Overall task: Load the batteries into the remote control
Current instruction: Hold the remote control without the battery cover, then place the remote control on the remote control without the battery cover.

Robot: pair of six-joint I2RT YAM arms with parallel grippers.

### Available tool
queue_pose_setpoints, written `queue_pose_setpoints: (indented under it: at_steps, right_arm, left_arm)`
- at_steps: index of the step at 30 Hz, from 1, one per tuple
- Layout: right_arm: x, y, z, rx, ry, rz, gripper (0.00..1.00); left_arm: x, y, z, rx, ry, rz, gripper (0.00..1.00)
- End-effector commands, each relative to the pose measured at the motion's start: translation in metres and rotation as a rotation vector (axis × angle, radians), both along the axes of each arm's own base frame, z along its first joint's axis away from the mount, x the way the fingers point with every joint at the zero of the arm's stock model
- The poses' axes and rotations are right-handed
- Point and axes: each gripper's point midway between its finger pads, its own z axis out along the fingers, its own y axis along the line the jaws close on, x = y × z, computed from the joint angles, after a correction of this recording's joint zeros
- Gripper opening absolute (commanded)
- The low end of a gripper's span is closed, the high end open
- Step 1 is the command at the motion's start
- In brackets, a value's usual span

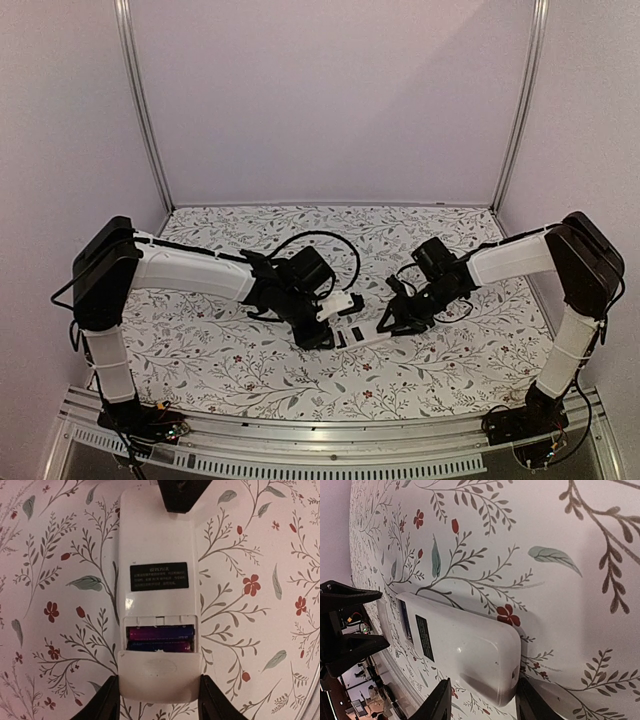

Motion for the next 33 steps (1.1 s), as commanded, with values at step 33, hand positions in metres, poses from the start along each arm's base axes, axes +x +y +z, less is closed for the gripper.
queue_pose_setpoints:
  at_steps: [33]
  right_arm:
    - [-0.023, 0.007, -0.016, -0.013, 0.063, 0.045, 0.41]
  left_arm:
    - [0.009, 0.005, -0.016, 0.056, 0.042, -0.086, 0.51]
